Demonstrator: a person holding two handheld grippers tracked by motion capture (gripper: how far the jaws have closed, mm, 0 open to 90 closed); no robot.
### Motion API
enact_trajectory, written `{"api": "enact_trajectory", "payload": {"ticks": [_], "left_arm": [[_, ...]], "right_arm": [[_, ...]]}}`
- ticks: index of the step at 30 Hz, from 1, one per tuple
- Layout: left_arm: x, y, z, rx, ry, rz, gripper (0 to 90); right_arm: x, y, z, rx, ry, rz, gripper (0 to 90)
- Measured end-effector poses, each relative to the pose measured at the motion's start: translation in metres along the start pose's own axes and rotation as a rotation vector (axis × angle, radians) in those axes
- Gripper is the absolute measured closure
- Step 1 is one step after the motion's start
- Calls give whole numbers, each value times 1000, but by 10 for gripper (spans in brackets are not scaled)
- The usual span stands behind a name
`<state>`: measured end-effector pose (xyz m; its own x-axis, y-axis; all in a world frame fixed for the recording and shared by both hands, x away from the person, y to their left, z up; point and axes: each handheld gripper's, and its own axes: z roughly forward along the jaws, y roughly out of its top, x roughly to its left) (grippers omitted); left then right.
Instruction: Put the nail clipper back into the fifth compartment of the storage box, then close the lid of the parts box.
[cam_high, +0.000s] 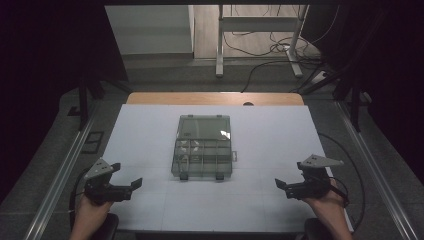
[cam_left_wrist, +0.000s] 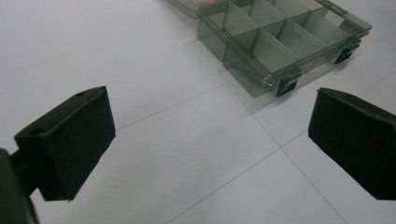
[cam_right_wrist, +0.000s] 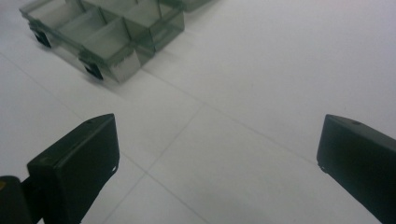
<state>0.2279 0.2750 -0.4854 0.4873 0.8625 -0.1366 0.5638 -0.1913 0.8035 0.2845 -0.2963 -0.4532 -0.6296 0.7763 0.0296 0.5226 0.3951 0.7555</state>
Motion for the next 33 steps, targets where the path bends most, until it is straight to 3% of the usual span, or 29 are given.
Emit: {"api": "enact_trajectory", "payload": {"ticks": [8, 14, 26, 33], "left_arm": [[0, 0, 0, 2, -2, -3, 11], [1, 1, 0, 4, -4, -7, 10], [-1, 1, 0, 16, 19, 5, 21], [5, 1, 2, 23, -21, -36, 35]], "right_arm": [[2, -11, 4, 41, 1, 2, 0], [0, -12, 4, 29, 4, 22, 0], [1, -9, 6, 15, 31, 4, 0], [0, -1, 5, -12, 47, -12, 0]]}}
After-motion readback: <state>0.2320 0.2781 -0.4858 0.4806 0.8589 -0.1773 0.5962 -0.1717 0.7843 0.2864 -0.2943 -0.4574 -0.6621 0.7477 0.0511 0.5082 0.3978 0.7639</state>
